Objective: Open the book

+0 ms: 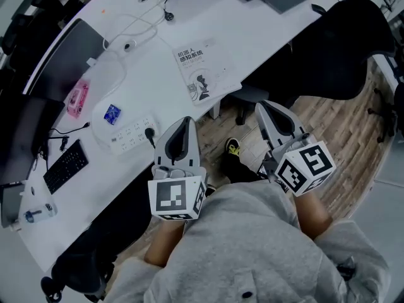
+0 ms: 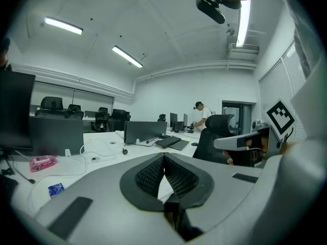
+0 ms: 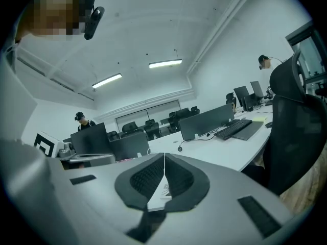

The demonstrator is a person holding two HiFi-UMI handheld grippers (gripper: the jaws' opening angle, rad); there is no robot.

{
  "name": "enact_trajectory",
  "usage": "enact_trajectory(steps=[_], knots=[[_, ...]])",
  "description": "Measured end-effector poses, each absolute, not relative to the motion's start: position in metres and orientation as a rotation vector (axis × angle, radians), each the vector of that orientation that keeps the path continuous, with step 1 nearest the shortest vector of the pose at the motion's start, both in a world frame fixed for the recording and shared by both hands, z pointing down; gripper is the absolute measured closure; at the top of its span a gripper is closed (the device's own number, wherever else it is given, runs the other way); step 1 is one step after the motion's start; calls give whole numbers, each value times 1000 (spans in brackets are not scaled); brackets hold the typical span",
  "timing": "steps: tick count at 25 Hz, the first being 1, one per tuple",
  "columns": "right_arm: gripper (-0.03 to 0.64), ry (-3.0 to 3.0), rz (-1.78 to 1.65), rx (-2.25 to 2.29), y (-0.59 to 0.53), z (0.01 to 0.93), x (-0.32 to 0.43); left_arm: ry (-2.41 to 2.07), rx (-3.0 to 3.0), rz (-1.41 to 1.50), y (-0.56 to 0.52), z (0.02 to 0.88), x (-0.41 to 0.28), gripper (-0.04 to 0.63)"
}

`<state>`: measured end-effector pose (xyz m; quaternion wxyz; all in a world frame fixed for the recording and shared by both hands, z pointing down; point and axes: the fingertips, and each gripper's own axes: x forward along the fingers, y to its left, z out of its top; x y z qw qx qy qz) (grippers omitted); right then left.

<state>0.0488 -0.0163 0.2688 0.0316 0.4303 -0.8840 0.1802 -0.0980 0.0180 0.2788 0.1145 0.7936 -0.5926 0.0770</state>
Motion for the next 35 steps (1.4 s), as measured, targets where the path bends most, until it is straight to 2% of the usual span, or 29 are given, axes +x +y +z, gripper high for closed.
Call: enact_trajectory(steps=[15,35], knots=[[589,-2764,613,1263,-91,270,74,-1856,2237,256,-49,274,-90,583],[589,-2790,696,1203,-125,283,90,-1927,2200,309,-81,272,-78,583]])
